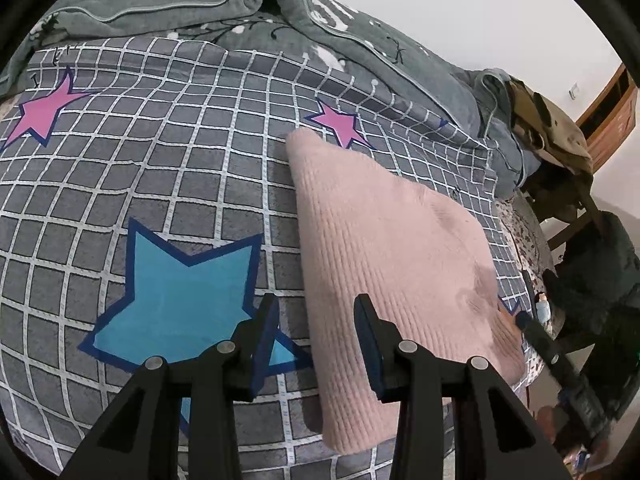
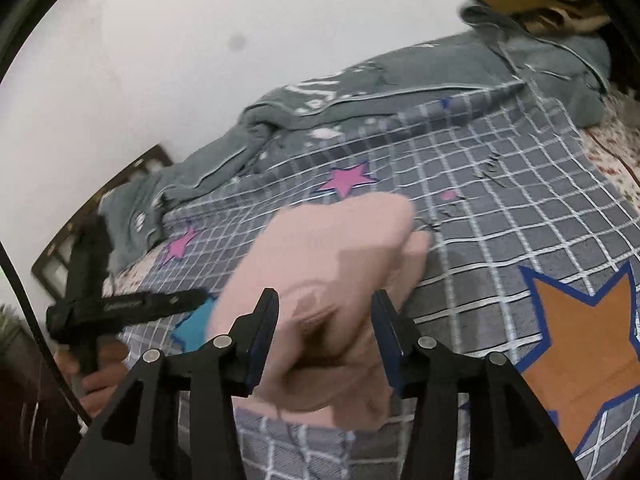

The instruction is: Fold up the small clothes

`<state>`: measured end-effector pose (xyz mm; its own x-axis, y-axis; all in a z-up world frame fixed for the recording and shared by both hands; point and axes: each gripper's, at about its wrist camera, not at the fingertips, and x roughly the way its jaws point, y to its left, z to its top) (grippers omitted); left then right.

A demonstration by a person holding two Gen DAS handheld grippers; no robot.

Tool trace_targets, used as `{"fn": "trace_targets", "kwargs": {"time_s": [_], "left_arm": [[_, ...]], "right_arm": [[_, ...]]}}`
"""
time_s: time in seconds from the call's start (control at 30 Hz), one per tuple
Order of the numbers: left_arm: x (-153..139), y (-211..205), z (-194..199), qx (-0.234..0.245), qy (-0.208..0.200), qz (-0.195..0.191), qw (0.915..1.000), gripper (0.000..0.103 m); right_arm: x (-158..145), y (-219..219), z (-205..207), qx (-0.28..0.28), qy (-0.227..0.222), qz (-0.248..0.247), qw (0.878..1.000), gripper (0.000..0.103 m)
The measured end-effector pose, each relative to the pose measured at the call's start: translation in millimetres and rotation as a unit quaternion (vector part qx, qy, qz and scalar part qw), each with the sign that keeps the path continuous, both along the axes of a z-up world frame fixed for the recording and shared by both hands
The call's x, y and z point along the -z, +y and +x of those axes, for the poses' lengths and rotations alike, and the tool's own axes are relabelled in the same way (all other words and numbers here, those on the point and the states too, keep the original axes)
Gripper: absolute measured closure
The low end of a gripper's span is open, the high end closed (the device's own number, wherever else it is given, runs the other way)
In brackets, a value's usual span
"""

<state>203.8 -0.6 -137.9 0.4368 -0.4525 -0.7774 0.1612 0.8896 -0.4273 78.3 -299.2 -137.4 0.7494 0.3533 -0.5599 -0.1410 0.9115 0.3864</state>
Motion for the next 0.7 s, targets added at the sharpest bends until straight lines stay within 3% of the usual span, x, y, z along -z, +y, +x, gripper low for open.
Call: {"fn": "trace_targets", "kwargs": {"time_s": [0.1, 0.13, 0.17, 0.27, 0.33, 0.37, 0.47, 0.53, 0.7], "left_arm": [[-1, -10, -4, 0.017, 0.0, 0.002, 0.9999, 0.063], [2, -16, -5, 0.027, 0.004, 0.002, 0.9996, 0.061], [3, -19, -5, 0.028, 0.008, 0.004, 0.9996, 0.06], [4, -25, -8, 0.03, 0.006, -0.005, 0.9995, 0.06], [2, -25, -10, 0.031, 0.002, -0.018, 0.9994, 0.055], [1, -26, -11, 0.031, 0.0, -0.022, 0.9993, 0.047], [0, -35, -11, 0.037, -0.003, -0.019, 0.9991, 0.046], [2, -43, -12, 0.047, -0.001, -0.009, 0.9988, 0.046], [-1, -50, -18, 0.06, -0.018, 0.018, 0.9979, 0.046]], "right_arm": [[15, 21, 13, -0.002, 0.033, -0.023, 0.999, 0.057], [21, 22, 16, 0.002, 0.043, -0.027, 0.999, 0.085], [25, 25, 19, -0.001, 0.053, -0.034, 0.998, 0.098], [4, 8, -6, 0.0, -0.02, -0.026, 0.999, 0.098], [-2, -11, -21, 0.015, -0.04, -0.014, 0.999, 0.099], [7, -21, -24, 0.035, -0.029, -0.01, 0.999, 0.099], [49, -30, -16, 0.055, 0.039, -0.02, 0.998, 0.099], [61, -29, -16, 0.053, 0.054, -0.01, 0.997, 0.099], [37, -15, -23, 0.029, 0.022, -0.03, 0.999, 0.09]]}}
